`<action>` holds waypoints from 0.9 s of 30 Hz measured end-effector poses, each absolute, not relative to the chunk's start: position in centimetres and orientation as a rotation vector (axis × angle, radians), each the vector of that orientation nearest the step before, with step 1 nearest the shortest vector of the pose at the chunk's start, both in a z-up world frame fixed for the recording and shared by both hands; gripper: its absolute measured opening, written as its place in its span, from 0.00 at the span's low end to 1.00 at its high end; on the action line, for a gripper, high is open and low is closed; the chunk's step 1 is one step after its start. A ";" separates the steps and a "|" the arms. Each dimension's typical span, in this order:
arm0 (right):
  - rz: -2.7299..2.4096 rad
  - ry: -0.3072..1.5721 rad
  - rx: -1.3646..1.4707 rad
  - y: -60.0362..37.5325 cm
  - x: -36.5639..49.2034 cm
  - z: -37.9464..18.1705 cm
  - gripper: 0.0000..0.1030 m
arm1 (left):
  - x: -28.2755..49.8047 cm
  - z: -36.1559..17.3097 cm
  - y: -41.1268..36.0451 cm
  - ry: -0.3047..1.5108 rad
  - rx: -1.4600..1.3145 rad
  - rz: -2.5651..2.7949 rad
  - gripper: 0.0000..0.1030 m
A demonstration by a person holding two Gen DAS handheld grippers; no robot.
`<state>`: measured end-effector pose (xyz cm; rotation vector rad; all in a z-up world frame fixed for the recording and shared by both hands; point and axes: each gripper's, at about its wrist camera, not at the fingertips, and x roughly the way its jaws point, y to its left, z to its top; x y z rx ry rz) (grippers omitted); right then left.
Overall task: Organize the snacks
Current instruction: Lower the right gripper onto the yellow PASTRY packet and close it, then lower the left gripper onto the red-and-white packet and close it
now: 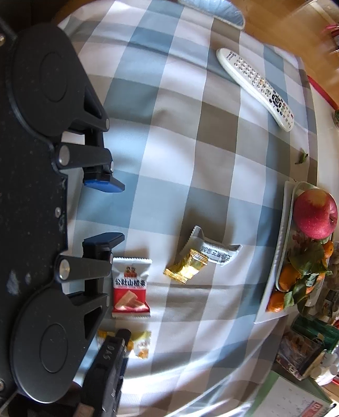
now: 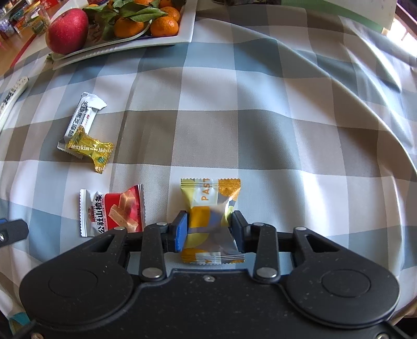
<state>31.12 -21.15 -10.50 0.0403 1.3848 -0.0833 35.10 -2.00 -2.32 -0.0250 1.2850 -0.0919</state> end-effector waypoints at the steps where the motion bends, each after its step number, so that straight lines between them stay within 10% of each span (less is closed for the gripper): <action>1: -0.083 1.385 0.038 -21.1 31.1 -10.5 0.43 | 35.2 -2.3 -1.9 1.284 -0.038 -0.096 0.35; 27: -0.127 1.523 0.189 -23.8 29.3 -7.4 0.42 | 37.0 -4.2 -6.4 1.190 -0.030 -0.135 0.34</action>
